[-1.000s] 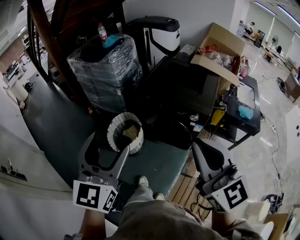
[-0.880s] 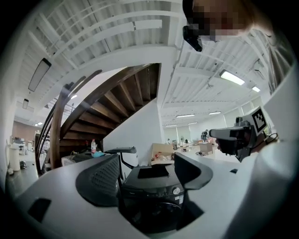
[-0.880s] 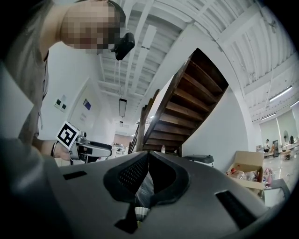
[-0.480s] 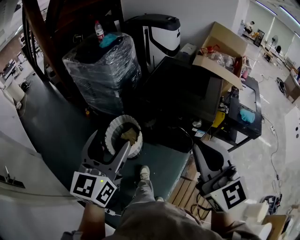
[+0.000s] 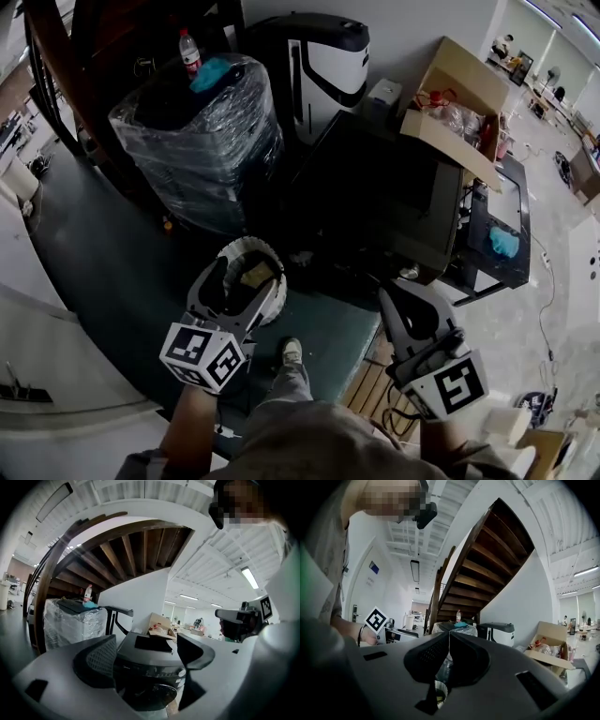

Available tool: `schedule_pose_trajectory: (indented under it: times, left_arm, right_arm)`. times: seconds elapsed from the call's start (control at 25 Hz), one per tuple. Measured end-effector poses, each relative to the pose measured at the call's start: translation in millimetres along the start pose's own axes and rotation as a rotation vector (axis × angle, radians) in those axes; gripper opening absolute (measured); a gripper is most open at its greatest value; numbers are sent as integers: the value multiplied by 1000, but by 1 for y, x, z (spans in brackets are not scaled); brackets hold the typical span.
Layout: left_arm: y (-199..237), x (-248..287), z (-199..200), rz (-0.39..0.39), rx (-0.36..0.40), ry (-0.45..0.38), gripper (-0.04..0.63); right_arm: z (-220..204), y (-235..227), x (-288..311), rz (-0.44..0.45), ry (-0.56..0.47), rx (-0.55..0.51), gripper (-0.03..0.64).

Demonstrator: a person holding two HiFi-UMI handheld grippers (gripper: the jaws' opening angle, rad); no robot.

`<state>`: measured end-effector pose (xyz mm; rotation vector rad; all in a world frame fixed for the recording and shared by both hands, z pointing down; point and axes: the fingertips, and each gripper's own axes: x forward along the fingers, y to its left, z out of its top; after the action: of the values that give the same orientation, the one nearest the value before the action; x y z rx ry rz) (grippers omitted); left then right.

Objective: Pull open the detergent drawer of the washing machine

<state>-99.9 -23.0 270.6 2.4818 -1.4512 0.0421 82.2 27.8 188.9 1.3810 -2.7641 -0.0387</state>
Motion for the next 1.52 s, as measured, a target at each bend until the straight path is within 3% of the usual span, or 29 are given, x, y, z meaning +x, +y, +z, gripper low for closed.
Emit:
schedule_pose_trajectory:
  times: [0.2,0.48,0.76,1.04,1.28,1.52]
  left_arm:
    - [37,57,-17,-58,-105,33,407]
    - [75,122,-48,-176,-408,47,413]
    - [98,169,-82,-247,-655,47,413]
    - [111,203,-135,-251,-605,118,414]
    - [119,230,-175,-240,-708,121,417]
    - [130,259,-223,-207,-798,121,419]
  right_arm:
    - [-22,-28,53,-39,63,3,31]
    - [-64,-56,111,-54,172,3,31]
    - [-99,-65,164,-69,222,38,31]
    - [-147,-68,186,-78,275,93,31]
    - [-181,-73,199,-74,289,153,31]
    - [-220,-81,204,-14,335,130,31]
